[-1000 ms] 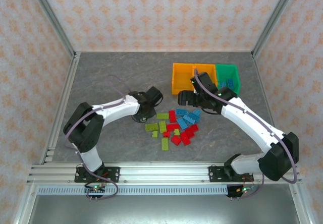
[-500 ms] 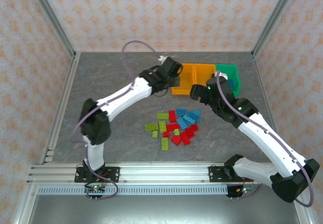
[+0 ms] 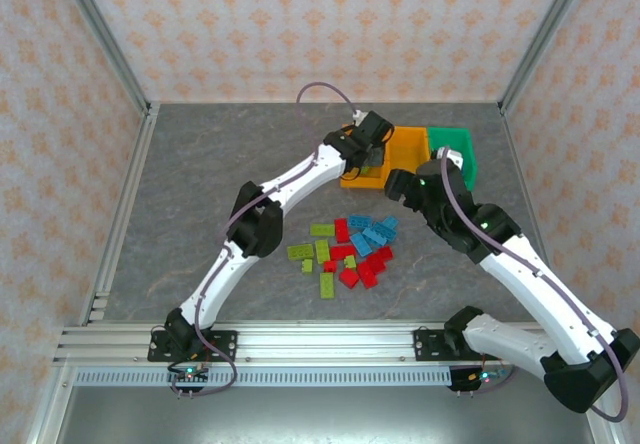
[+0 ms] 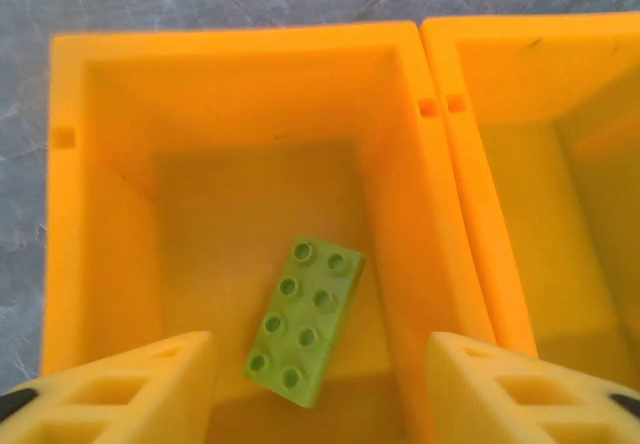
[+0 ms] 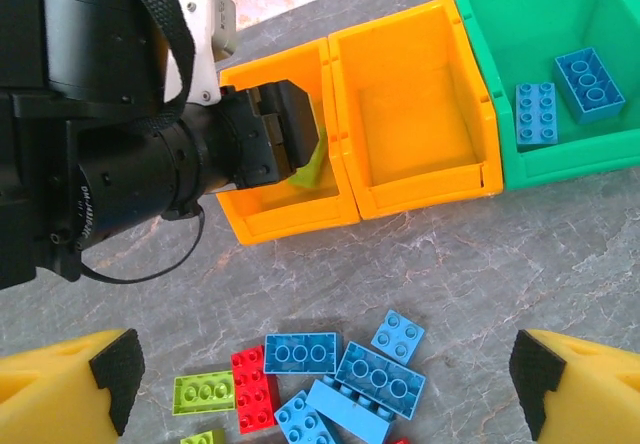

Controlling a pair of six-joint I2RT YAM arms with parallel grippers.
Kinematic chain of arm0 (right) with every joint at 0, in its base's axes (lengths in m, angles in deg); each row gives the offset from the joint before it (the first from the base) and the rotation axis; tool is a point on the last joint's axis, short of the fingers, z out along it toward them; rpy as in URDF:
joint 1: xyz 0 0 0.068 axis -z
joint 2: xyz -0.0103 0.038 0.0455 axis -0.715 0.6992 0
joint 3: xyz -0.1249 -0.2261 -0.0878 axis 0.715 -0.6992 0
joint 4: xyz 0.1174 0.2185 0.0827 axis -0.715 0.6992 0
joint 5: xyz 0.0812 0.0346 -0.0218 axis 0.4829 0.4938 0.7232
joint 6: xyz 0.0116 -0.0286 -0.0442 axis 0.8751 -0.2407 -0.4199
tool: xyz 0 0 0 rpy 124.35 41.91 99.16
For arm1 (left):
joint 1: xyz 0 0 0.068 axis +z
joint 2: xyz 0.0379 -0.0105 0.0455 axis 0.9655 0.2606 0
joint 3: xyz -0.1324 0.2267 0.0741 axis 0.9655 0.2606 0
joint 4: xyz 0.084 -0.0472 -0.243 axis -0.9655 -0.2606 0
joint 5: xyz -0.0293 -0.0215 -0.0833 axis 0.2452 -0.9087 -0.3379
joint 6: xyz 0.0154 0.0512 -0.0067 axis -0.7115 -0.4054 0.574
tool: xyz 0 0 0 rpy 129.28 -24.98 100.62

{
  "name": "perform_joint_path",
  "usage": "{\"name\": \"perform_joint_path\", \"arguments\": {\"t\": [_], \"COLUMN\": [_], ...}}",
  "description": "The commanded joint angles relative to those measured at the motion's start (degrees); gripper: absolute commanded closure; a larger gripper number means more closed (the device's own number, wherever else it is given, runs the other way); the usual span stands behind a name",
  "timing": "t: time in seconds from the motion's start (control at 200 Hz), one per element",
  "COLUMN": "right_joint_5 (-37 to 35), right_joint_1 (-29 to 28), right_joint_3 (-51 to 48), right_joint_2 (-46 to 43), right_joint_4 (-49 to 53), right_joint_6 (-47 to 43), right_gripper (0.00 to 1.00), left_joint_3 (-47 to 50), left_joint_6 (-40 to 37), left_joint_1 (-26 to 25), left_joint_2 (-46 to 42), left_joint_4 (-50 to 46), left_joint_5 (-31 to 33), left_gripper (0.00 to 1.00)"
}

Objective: Sort the legos into containers by color

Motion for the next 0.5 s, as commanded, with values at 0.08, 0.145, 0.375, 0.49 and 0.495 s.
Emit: {"name": "perform_joint_path", "arguments": {"t": [0.08, 0.145, 0.375, 0.49, 0.495], "right_joint_5": [-1.8, -1.79, 5.5, 12.3, 12.5], "right_joint_1": [-0.19, -0.21, -0.27, -0.47, -0.51], "right_joint_3": [-1.2, -1.58, -3.64, -3.14, -3.1], "right_joint_2": [-0.76, -0.84, 1.34, 6.88, 7.2], "right_joint_4": [0.72, 0.6, -1.57, -1.29, -1.23], "right_joint_6": [1.19, 1.27, -1.1, -3.45, -3.59], "right_gripper": [0.04, 0.04, 0.05, 0.08, 0.08], "left_joint_3": [1.53, 8.36, 46.28, 57.69, 57.99], "left_joint_6": [-1.36, -2.08, -5.3, -11.75, -12.08], "left_joint_1": [-1.05, -2.3, -8.56, -12.51, -12.61], "left_joint_2": [-9.77, -16.55, -52.46, -66.87, -67.32], "left_joint_4": [-1.84, 0.36, 14.22, 10.7, 10.36], "left_joint_5": [-1.16, -1.09, 2.49, 5.03, 5.0], "left_gripper": [0.44, 0.46, 0.47, 0.48, 0.47]}}
